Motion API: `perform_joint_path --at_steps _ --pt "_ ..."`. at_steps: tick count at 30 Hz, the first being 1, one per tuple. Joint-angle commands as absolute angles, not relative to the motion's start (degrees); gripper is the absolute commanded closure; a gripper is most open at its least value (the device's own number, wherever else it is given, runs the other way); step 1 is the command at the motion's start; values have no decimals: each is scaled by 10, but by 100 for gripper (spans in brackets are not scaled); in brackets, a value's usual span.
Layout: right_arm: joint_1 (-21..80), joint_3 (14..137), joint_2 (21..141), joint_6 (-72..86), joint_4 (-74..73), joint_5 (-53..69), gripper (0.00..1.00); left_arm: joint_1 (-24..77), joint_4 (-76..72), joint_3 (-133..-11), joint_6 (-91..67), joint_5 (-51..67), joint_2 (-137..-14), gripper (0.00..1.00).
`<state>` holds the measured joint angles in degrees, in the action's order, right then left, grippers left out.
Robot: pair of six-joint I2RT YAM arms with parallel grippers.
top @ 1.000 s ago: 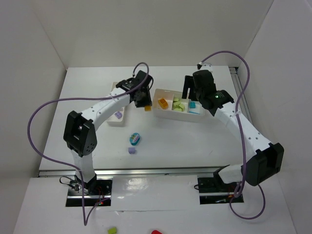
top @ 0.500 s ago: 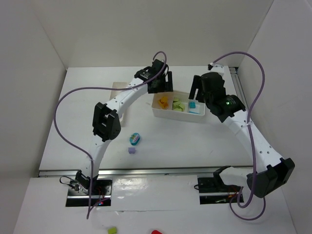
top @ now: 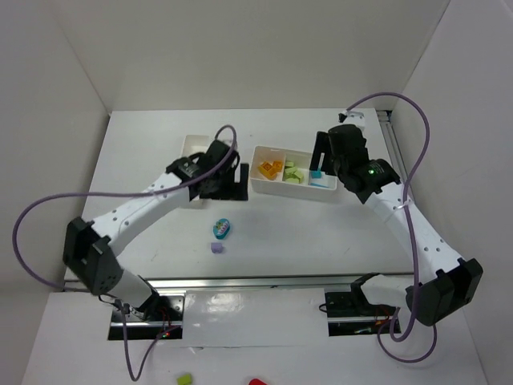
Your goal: Sort the legos into containers by color
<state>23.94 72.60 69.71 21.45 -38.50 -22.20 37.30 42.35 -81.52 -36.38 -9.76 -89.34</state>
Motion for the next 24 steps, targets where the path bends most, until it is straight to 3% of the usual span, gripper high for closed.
perform_joint_path --at_steps 1,6,18,24 --pt "236 716 704 220 -345 -200 18 396 437 -685 -389 -99 -840 0" --pt "241 727 731 215 -333 -185 18 422 426 -571 -434 -72 -811 4" --pt "257 727 731 214 -332 -185 18 439 381 -530 -461 -94 -879 25" --pt "257 727 731 214 -338 -191 18 439 375 -530 -474 -117 -903 50"
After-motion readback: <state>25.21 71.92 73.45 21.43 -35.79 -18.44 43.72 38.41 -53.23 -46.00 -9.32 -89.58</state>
